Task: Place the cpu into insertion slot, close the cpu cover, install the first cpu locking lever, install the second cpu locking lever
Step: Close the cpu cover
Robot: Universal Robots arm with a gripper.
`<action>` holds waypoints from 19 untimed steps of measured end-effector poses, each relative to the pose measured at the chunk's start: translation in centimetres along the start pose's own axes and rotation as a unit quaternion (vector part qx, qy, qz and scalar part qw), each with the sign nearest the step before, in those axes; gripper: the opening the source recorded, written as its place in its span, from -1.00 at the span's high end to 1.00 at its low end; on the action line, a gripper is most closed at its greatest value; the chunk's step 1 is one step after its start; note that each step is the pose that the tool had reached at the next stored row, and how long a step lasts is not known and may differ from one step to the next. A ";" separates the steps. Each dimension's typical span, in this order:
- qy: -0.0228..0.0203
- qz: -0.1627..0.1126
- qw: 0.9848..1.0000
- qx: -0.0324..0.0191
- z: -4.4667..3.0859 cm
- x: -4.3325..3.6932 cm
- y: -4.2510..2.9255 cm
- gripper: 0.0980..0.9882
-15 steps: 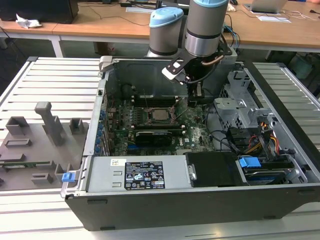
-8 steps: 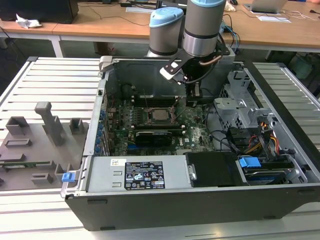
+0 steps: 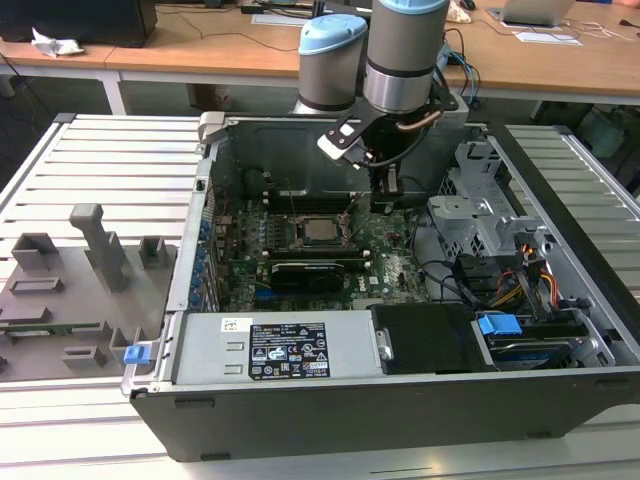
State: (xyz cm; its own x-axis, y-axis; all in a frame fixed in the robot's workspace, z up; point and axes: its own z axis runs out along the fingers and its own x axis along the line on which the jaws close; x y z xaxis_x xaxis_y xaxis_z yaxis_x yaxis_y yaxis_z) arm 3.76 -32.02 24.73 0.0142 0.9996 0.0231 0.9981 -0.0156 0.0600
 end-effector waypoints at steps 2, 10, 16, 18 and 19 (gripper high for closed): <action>0.000 0.000 1.000 0.000 0.00 0.00 -0.05 0.98; 0.000 0.000 1.000 0.000 -0.01 0.00 -0.22 0.98; 0.000 0.000 1.000 0.000 -0.02 0.00 -0.34 0.98; 0.000 0.000 1.000 0.000 -0.01 -0.01 -0.39 0.98; 0.000 0.000 1.000 0.000 -0.02 -0.01 -0.40 0.98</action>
State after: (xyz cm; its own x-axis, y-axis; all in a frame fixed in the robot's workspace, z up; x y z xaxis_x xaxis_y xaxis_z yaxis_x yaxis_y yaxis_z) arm 3.35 -32.02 24.73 0.0142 0.9996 0.0231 0.9981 -0.0156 0.0600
